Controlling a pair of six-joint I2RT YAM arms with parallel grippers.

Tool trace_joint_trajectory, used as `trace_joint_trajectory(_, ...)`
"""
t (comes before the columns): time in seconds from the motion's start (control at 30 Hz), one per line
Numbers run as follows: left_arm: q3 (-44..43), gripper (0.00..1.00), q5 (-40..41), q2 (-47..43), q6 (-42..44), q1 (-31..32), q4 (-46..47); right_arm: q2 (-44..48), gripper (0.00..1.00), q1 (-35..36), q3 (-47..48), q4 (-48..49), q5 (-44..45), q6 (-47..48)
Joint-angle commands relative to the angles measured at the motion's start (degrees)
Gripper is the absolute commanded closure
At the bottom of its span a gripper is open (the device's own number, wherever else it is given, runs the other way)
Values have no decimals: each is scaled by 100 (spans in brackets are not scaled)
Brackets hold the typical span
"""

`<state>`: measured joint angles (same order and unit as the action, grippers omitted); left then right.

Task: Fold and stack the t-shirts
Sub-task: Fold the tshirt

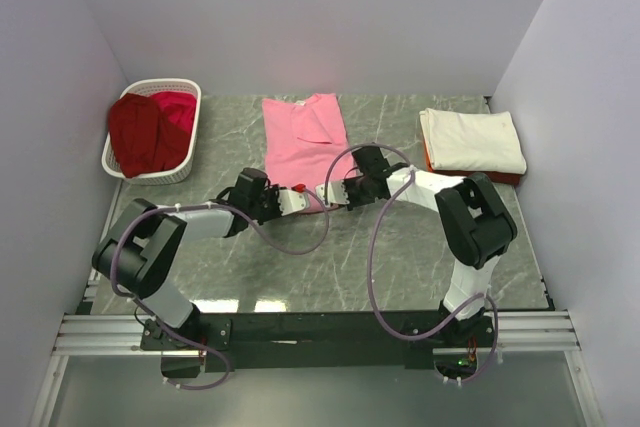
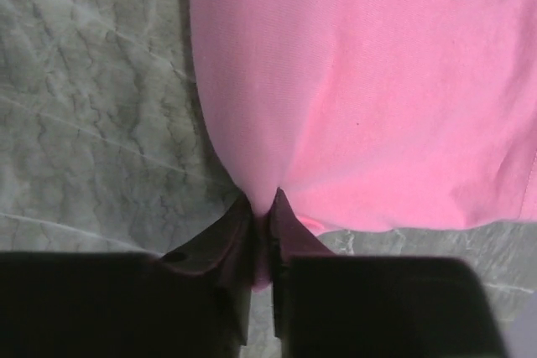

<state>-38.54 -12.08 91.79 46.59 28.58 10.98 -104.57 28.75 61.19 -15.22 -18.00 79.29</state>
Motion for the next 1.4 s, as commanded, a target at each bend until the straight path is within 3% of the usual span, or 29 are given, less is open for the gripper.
trace_joint_trajectory(0.0,-65,86,170,76,-18,-28,106,103,90,25,43,-209,-160,95)
trace_joint_trajectory(0.07,-57,99,109,-2,-97,-28,80,235,94,34,-19,-296,-308,105)
trace_joint_trajectory(0.13,13,99,-5,-204,-167,-10,-87,437,100,34,-115,-532,-397,113)
trace_joint_trajectory(0.23,66,99,-241,-810,-325,218,-946,936,100,34,-422,-1120,-643,262)
trace_joint_trajectory(0.37,232,99,-716,-1766,-703,892,-2072,1781,100,69,-967,-2229,-959,509)
trace_joint_trajectory(0.53,532,100,-1261,-2498,-1449,1790,-2591,3185,100,262,-1854,-3292,-1188,316)
trace_joint_trajectory(0.6,541,100,-1288,-2701,-1582,2098,-2864,3609,100,271,-2022,-3425,-1258,63)
trace_joint_trajectory(0.73,480,100,-1096,-2965,-1557,2143,-2901,4313,100,245,-1971,-2936,-952,-843)
trace_joint_trajectory(0.8,383,100,-955,-2913,-1416,2100,-2752,4183,100,219,-1534,-2776,-610,-1238)
trace_joint_trajectory(0.93,-56,99,-735,-2404,-995,1679,-2523,3026,100,-97,-347,-2653,-380,-1670)
trace_joint_trajectory(1.07,-678,99,-1085,-1746,-967,679,-1925,1917,100,-431,901,-2784,-353,-1917)
trace_joint_trajectory(1.37,-2295,99,-1473,134,-1336,-711,-1143,-413,100,-898,3661,-2933,-178,-2610)
